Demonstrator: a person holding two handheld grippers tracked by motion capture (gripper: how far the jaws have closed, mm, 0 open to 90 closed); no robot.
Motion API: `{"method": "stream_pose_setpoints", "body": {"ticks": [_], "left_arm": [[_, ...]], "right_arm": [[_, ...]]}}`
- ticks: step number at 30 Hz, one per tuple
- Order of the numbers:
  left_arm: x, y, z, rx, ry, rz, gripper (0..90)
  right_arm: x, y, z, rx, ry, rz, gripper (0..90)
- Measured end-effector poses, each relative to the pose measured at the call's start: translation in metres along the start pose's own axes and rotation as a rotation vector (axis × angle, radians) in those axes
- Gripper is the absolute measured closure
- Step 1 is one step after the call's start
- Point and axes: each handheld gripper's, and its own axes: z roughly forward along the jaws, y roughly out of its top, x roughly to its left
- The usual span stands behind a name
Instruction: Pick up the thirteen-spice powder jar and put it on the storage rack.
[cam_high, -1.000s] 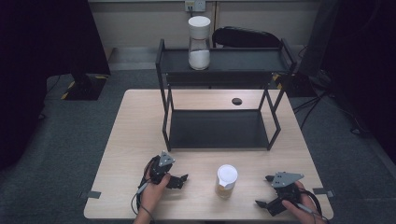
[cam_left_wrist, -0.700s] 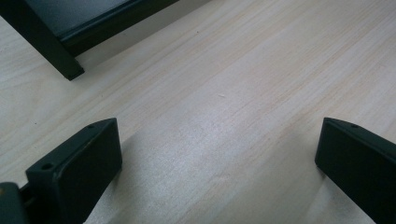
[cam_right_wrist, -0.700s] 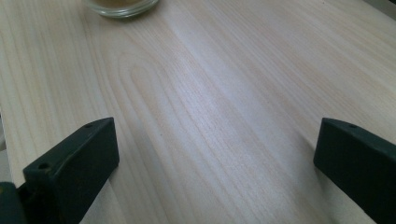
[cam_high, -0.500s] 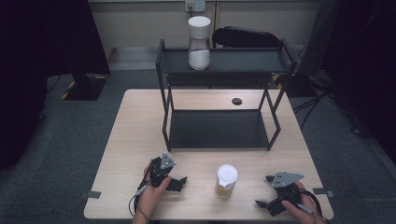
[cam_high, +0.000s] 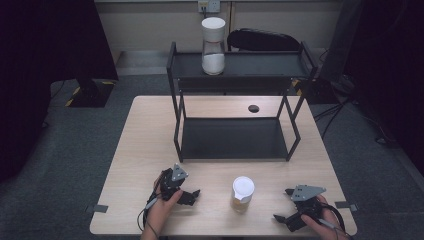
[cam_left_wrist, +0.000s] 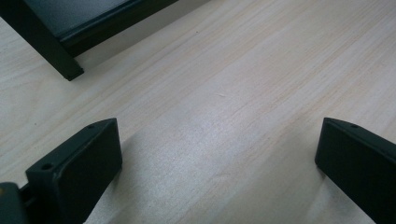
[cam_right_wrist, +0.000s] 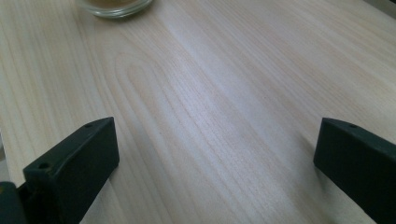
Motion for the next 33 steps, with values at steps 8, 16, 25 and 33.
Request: {"method": "stream_pose_setpoints", "body": {"ticks": [8,16,25,33], "left_arm": [[0.0,0.0,0.0,0.0,0.0,0.0,0.0],[0.0,0.0,0.0,0.0,0.0,0.0,0.0],[0.0,0.0,0.0,0.0,0.0,0.0,0.0],[0.0,0.0,0.0,0.0,0.0,0.0,0.0]], "right_arm": [[-0.001,0.002,0.0,0.003,0.004,0.001,0.1],[0.003,0.012,0.003,-0.001,0.027,-0.024,1.0],[0.015,0.029,0.017,-0.039,0.067,-0.06,1.0],[0.02,0.041,0.026,-0.066,0.106,-0.074,1.0]]}}
